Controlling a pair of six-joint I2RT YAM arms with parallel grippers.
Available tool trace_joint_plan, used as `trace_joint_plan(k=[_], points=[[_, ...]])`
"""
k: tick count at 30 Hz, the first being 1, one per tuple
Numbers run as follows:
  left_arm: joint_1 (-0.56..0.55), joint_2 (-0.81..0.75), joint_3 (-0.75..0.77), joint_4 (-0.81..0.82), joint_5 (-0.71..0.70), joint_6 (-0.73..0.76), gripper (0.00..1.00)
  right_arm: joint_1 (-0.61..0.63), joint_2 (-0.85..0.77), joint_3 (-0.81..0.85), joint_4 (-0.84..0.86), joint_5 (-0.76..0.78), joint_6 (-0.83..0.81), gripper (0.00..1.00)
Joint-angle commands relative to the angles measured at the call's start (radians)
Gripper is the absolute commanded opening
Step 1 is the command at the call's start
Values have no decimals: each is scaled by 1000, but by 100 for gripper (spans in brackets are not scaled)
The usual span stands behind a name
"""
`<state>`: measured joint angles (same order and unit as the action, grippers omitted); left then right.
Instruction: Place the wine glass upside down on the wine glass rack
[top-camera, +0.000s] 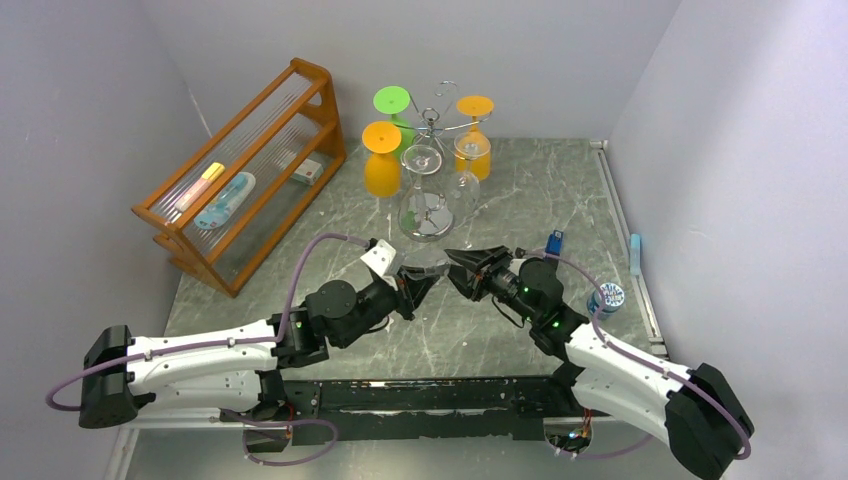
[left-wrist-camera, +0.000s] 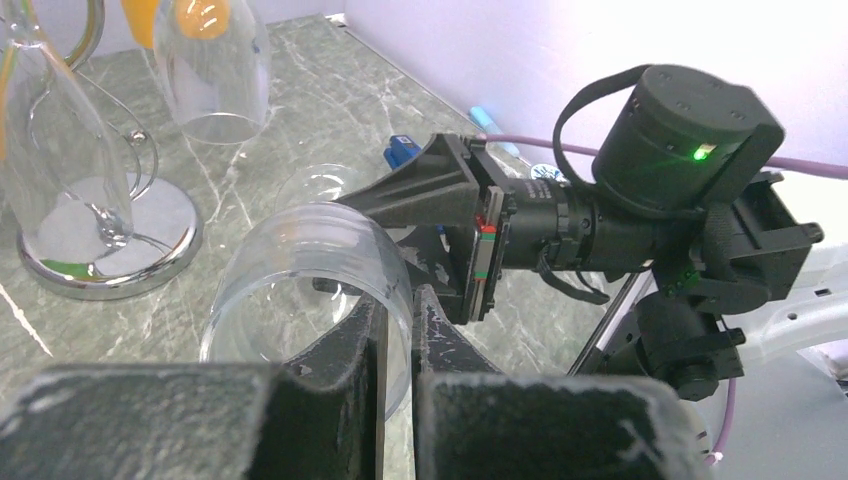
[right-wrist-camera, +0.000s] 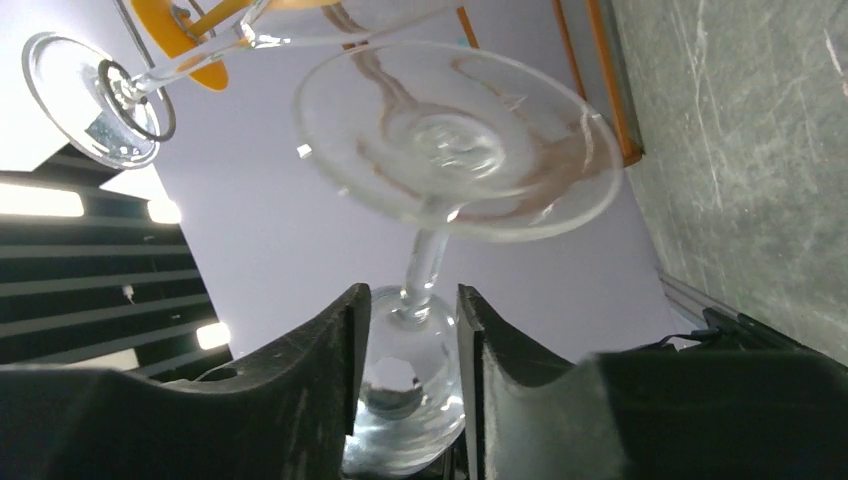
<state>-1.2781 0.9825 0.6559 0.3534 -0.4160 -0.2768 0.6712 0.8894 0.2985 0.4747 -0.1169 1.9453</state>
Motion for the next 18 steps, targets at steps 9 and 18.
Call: trace_joint_plan(k=[9, 18], points=[[-4, -23, -26, 135, 60, -16, 5, 5, 26, -9, 112, 28, 18, 19], [-4, -38, -34, 81, 4, -52, 36, 3, 0, 44, 41, 143, -229, 0]])
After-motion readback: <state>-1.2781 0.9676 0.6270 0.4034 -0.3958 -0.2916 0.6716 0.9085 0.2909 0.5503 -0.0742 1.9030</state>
